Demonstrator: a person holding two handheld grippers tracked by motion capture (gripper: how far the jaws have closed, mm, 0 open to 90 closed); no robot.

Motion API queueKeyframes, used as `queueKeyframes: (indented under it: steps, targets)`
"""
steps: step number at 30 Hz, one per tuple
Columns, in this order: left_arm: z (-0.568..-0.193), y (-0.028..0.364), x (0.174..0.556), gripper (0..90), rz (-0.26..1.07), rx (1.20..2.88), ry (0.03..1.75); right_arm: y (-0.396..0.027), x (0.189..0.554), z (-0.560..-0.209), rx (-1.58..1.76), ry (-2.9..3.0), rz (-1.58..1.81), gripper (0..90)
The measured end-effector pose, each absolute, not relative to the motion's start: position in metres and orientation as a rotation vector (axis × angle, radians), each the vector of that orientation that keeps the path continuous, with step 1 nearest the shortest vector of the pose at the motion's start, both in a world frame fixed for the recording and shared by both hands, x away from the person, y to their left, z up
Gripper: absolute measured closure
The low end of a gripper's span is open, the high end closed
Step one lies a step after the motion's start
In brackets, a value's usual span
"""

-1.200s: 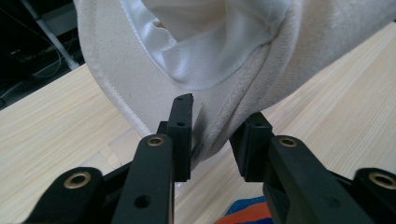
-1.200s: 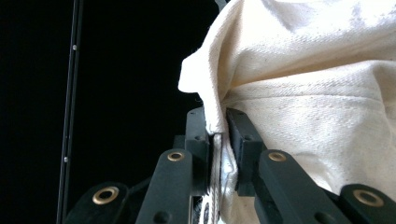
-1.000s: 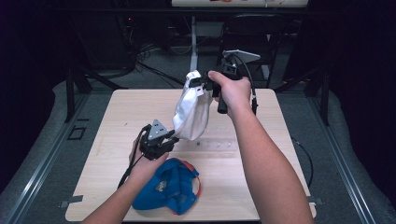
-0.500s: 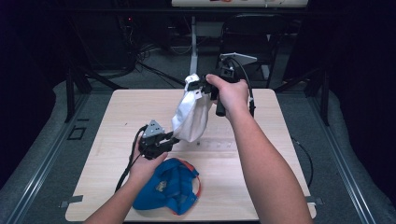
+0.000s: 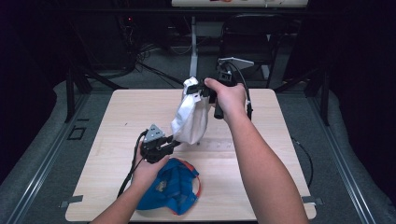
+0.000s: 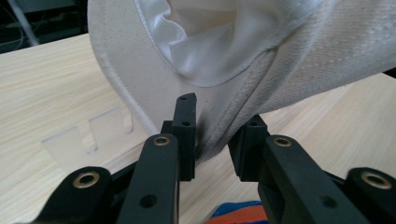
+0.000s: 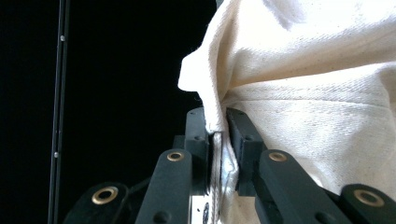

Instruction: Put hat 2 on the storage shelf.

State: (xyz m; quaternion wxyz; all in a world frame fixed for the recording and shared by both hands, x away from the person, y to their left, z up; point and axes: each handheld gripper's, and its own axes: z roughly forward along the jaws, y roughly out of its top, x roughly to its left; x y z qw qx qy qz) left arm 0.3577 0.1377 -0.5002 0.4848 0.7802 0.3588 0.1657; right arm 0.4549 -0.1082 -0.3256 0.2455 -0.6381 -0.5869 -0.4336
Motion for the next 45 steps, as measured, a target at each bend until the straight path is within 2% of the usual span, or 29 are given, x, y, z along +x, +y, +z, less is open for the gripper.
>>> queueKeyframes:
  steps: [11, 17, 33, 37, 42, 45]
  targets:
    - [-0.507, 0.149, 0.354, 78.7, 0.434, 1.882, 0.916, -0.100, 0.455, -0.337, -1.751, -1.640, -1.149, 77.6]
    - [-0.510, 0.154, 0.352, 81.4, 0.452, 1.895, 0.931, -0.097, 0.453, -0.337, -1.747, -1.671, -1.156, 73.8]
    - [-0.530, 0.158, 0.351, 81.5, 0.473, 1.955, 0.927, -0.128, 0.441, -0.337, -1.819, -1.773, -1.187, 63.3]
    - [-0.528, 0.158, 0.349, 78.1, 0.488, 1.952, 0.934, -0.138, 0.433, -0.342, -1.836, -1.822, -1.185, 61.5]
    - [-0.524, 0.162, 0.343, 63.6, 0.522, 1.930, 0.937, -0.155, 0.417, -0.352, -1.828, -1.889, -1.208, 59.6]
    - [-0.521, 0.166, 0.336, 59.8, 0.544, 1.922, 0.929, -0.161, 0.409, -0.357, -1.826, -1.919, -1.212, 58.7]
